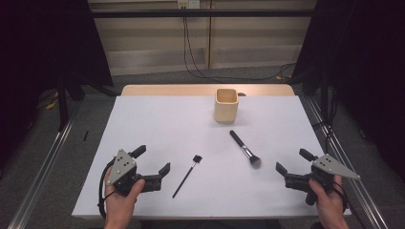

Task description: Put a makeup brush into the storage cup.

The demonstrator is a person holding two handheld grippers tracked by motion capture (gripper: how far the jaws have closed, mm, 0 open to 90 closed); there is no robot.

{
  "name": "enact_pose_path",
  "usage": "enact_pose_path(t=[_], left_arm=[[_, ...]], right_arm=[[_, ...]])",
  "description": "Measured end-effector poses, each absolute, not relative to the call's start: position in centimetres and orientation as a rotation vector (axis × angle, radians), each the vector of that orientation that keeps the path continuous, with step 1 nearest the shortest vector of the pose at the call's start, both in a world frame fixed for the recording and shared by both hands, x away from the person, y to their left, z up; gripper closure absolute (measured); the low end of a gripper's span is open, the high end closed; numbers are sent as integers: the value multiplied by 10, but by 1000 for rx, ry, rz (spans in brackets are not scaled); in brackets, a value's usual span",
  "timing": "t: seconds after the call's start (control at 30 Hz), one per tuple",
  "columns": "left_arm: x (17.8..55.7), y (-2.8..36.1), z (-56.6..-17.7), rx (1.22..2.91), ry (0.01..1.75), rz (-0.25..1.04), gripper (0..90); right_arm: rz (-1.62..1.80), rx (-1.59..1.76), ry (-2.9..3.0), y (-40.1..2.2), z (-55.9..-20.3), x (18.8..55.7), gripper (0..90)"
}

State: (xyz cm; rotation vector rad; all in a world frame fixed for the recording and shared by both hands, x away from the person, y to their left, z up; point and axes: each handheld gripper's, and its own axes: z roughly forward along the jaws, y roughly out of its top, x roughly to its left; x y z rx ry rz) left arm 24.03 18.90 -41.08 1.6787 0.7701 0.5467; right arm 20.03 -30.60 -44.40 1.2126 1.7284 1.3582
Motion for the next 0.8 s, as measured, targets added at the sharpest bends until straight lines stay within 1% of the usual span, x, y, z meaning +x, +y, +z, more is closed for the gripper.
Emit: enact_pose_path(t=[0.37,0.53,0.8], left_arm=[[262,174,-410,1722,774,522,26],[272,168,-411,1732,771,462,25],[282,159,-411,1799,768,456,24]], right_arm=[[1356,1210,1730,-306,-444,201,0],[1345,1215,1737,-306,-445,199,0],[1345,1212,1739,-305,-445,197,0]])
